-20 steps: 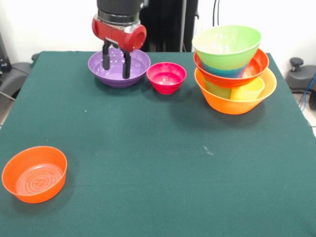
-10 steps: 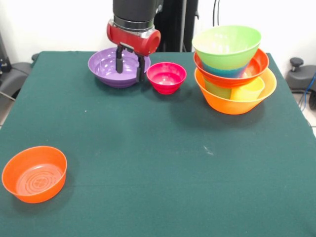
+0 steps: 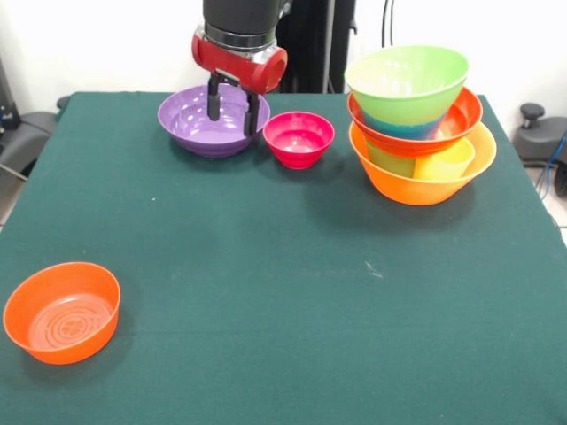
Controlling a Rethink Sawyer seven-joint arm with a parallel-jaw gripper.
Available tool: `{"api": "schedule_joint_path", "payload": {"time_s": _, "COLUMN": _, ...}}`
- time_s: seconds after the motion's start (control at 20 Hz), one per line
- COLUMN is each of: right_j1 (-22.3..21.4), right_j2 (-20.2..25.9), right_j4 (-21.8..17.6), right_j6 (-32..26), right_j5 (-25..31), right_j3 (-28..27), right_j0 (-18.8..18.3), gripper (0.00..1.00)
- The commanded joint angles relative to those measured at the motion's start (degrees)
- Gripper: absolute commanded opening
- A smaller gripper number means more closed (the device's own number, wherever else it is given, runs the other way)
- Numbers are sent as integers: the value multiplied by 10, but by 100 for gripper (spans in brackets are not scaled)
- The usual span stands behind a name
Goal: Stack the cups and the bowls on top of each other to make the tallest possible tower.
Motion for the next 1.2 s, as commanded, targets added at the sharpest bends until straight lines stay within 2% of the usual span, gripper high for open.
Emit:
{"api": "schedule_joint_path", "payload": {"time_s": 0.05, "right_j1": 74, "right_j2": 22, "right_j4": 4, "right_j6": 56, "right_j5": 62, "right_j3": -52, "right_j0": 11, "gripper": 100}}
{"api": "schedule_joint_path", "payload": {"time_s": 0.2, "right_j1": 91, "right_j2": 18, "right_j4": 3, "right_j6": 61, "right_j5": 68, "right_j3": -61, "right_j0": 19, "gripper": 100}}
{"api": "schedule_joint_path", "payload": {"time_s": 0.7, "right_j1": 121, "right_j2": 0, "right_j4": 11, "right_j6": 85, "right_j5": 36, "right_j3": -64, "right_j0": 37, "gripper": 100}}
{"api": "schedule_joint_path", "payload": {"time_s": 1.2, "right_j1": 136, "right_j2": -39, "right_j4": 11, "right_j6": 83, "right_j5": 55, "right_j3": -72, "right_j0": 55, "gripper": 100}}
